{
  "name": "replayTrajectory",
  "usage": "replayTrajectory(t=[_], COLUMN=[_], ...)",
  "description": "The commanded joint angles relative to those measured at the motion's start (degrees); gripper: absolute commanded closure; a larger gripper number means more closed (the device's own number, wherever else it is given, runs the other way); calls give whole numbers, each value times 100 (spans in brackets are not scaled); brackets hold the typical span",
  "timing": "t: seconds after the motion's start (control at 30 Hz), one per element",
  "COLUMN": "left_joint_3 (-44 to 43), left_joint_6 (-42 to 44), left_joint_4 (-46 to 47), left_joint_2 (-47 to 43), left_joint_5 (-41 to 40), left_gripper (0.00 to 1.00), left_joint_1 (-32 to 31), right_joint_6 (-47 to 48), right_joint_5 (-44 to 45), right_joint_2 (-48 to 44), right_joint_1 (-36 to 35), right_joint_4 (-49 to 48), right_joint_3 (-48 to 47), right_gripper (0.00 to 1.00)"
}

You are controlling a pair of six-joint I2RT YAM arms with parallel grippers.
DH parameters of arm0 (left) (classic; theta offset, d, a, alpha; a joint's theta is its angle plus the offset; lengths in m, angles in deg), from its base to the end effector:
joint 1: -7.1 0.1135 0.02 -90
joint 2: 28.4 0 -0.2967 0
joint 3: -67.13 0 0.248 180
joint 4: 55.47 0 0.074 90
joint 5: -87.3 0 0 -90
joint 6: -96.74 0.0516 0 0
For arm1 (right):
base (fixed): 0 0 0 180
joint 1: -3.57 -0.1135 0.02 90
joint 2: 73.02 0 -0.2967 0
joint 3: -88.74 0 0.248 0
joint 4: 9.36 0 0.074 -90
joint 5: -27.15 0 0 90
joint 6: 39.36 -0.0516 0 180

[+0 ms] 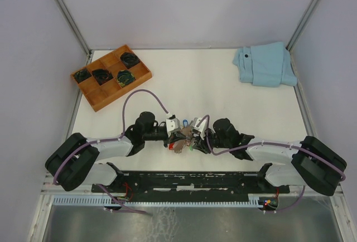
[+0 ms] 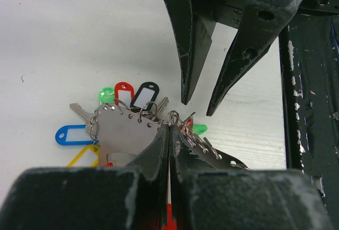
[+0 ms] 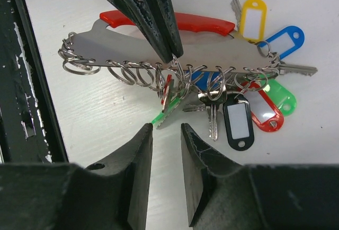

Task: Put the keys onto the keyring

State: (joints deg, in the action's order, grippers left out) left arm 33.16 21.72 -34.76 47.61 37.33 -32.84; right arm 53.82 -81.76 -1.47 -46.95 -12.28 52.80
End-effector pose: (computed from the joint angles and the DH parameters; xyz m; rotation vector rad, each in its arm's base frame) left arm 0.1613 -0.1784 0.1940 1.3044 1.4779 -0.9627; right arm 0.1340 0.1890 0.1842 -1.1804 1.8853 0.8239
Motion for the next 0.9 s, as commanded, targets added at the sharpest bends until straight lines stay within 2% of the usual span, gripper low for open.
replayTrajectory(t=[0.0, 0.2, 0.57, 0.67, 0.87], left_joint_3=[6, 28, 52, 55, 125], left_joint_6=[-143, -184, -214, -223, -220], left_joint_4=[499, 554, 597, 608, 634], left_joint_2=[-137, -156, -196, -207, -315], left_joint_5=[-39, -46, -65, -83, -257], left_gripper=[97, 97, 97, 97, 97], left_joint_1=[-10, -12, -13, -9, -13], right_joint_6=[-300, -406, -355, -330, -155], right_joint_5=[28, 83, 74, 28, 71], right_joint_2=[236, 520, 706, 742, 524], right_joint_1=[7, 3, 2, 0, 7], right_joint_4=[-813, -1356, -1546, -1535, -1074], right_joint_3=[19, 51, -22, -54, -91], right_gripper=[64, 64, 68, 74, 98])
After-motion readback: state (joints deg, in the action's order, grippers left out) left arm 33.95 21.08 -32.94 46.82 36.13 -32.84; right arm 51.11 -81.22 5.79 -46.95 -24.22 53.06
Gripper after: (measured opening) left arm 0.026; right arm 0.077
